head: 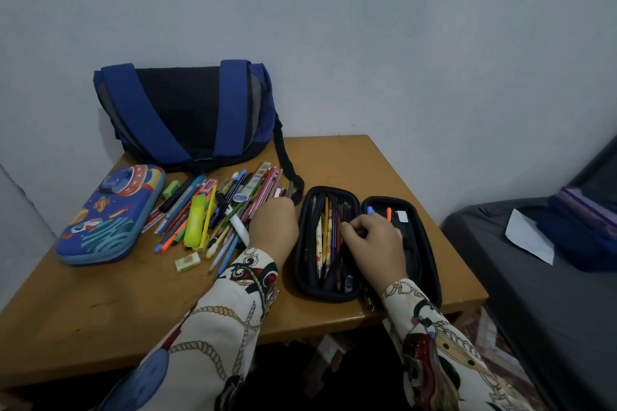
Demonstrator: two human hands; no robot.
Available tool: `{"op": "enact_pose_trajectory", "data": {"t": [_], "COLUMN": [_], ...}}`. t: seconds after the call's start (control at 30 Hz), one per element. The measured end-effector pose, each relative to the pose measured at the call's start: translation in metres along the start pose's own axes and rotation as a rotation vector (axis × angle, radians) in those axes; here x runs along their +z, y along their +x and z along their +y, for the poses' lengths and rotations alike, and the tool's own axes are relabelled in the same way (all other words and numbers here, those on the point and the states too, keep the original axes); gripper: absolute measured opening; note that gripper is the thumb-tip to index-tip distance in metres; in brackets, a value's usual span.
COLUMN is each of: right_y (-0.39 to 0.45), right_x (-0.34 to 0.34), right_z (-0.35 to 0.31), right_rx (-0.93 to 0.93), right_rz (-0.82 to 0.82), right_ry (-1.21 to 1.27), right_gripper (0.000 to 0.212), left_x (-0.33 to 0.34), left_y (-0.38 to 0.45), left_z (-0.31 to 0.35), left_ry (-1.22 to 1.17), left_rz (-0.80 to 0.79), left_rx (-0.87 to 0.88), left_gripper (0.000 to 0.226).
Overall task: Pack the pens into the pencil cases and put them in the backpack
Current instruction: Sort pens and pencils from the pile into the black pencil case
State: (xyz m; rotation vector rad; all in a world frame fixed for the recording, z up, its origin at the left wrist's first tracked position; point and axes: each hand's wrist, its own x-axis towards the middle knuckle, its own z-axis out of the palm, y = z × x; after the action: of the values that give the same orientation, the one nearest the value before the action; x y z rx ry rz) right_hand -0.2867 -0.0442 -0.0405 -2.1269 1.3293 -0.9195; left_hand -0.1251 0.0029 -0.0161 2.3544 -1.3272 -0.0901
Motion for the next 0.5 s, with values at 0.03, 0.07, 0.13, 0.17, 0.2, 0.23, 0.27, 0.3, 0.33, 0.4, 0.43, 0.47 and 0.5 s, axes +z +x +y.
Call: {"op": "enact_pose_trajectory", "data": {"t": [0.03, 0.07, 0.13, 0.17, 0.2, 0.23, 0.27, 0.3, 0.33, 0.4, 0.43, 0.47, 0.5], "right_y": [0.000, 0.000, 0.000, 0.000, 0.000, 0.000, 0.000, 0.000, 0.000, 0.001, 0.001, 0.000, 0.000], "right_x": [0.000, 0.001, 0.001, 0.001, 0.001, 0.001, 0.001, 0.001, 0.001, 0.001, 0.002, 0.002, 0.002], "right_z": [0.000, 0.000, 0.000, 0.000, 0.000, 0.001, 0.001, 0.000, 0.000, 0.000, 0.000, 0.000, 0.000], "right_rx": [0.000, -0.001, -0.004, -0.006, -0.009, -0.013, -0.016, -0.017, -0.016, -0.019, -0.023, -0.025, -0.025], "right_rz": [0.001, 0.002, 0.006, 0.007, 0.008, 0.009, 0.010, 0.009, 0.008, 0.008, 0.011, 0.015, 0.017], "right_ry": [0.000, 0.000, 0.002, -0.001, -0.006, -0.011, -0.014, -0.016, -0.017, -0.020, -0.019, -0.016, -0.014], "right_gripper": [0.029, 0.029, 0.029, 0.028, 0.028, 0.027, 0.027, 0.027, 0.028, 0.028, 0.029, 0.029, 0.029], "left_x": [-0.002, -0.003, -0.008, -0.010, -0.010, -0.011, -0.013, -0.014, -0.016, -0.019, -0.020, -0.020, -0.018], "left_y": [-0.002, -0.004, -0.012, -0.018, -0.023, -0.029, -0.035, -0.040, -0.046, -0.056, -0.061, -0.066, -0.069], "left_z": [0.001, 0.001, 0.004, 0.006, 0.007, 0.008, 0.009, 0.009, 0.010, 0.012, 0.014, 0.016, 0.017], "left_ry": [-0.020, -0.038, -0.093, -0.125, -0.148, -0.158, -0.161, -0.161, -0.166, -0.173, -0.170, -0.163, -0.156], "left_rz": [0.004, 0.023, 0.047, 0.050, 0.049, 0.048, 0.047, 0.051, 0.057, 0.049, 0.037, 0.024, 0.007], "left_rx": [-0.008, -0.009, -0.001, 0.008, 0.022, 0.032, 0.046, 0.061, 0.076, 0.107, 0.117, 0.124, 0.130], "left_gripper": [0.021, 0.021, 0.030, 0.033, 0.031, 0.027, 0.022, 0.019, 0.019, 0.019, 0.019, 0.019, 0.018]}}
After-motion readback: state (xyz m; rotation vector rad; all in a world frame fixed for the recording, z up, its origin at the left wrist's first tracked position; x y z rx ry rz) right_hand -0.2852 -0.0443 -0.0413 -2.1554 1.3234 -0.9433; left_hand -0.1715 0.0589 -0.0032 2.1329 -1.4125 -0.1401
